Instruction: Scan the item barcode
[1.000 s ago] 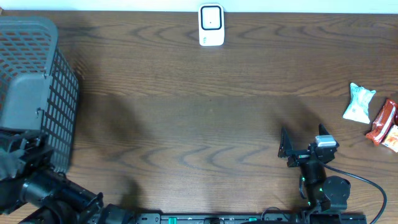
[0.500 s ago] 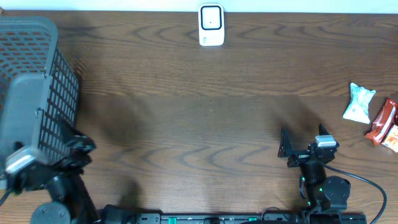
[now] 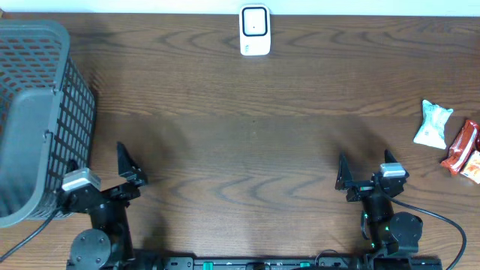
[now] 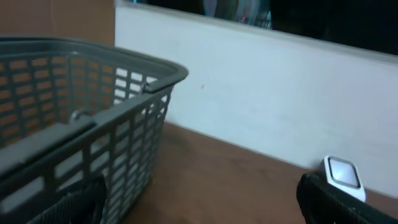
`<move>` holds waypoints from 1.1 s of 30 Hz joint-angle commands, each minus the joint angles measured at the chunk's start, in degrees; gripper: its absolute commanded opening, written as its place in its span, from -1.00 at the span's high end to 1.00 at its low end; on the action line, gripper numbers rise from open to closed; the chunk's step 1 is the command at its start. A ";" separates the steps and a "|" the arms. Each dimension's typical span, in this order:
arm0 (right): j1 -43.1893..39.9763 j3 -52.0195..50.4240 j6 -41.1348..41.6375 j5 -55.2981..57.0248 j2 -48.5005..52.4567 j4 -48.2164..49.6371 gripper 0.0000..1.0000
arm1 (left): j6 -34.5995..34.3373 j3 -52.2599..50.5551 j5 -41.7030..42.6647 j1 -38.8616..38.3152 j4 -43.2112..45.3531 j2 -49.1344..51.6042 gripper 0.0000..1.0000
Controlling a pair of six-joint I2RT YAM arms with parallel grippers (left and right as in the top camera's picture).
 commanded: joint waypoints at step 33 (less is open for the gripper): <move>-0.17 -0.09 0.59 0.46 -0.35 -0.15 -0.98 | 7.87 -21.51 3.69 1.05 6.64 -4.42 -0.96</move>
